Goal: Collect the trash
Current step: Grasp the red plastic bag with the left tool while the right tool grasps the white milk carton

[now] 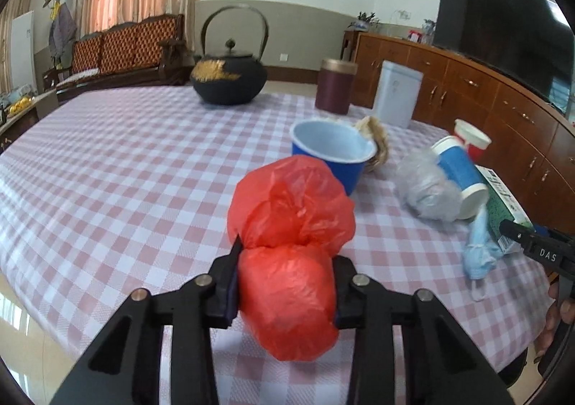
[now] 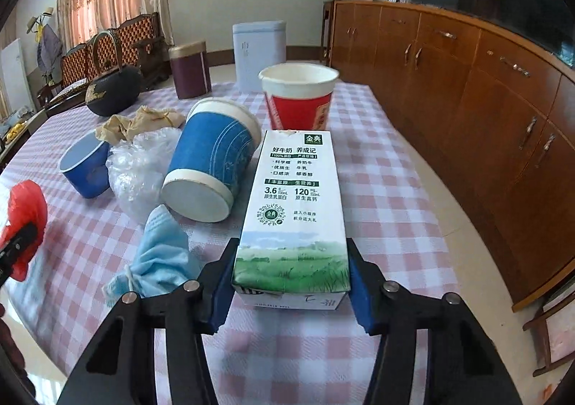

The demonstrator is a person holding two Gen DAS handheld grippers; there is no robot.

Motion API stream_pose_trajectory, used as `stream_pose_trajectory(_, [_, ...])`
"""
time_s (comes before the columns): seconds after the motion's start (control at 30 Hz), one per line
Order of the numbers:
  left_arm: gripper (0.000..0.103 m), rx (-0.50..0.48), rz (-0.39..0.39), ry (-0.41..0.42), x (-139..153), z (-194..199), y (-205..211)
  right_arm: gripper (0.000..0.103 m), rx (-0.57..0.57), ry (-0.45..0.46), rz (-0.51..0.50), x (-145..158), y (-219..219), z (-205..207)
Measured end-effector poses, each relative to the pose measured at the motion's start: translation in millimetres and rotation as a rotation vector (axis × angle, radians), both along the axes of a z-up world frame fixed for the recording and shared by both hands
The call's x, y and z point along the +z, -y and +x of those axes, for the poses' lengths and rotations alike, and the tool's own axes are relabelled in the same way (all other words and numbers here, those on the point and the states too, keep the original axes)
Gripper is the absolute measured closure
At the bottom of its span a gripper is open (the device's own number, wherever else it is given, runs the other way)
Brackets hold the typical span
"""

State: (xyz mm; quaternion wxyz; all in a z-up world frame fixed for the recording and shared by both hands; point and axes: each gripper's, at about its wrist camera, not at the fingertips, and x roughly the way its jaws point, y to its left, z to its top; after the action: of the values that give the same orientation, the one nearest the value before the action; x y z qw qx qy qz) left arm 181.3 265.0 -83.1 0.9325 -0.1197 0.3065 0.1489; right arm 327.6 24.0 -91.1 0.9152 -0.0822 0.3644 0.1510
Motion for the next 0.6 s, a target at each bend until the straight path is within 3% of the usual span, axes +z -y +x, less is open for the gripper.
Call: stream_pose_trajectory(0.6, [0.065,-0.109,0.044,0.071,47.0,-38.3,80.4,0.046,-0.059,0.078,0.051,49.6,80.6,-75.5])
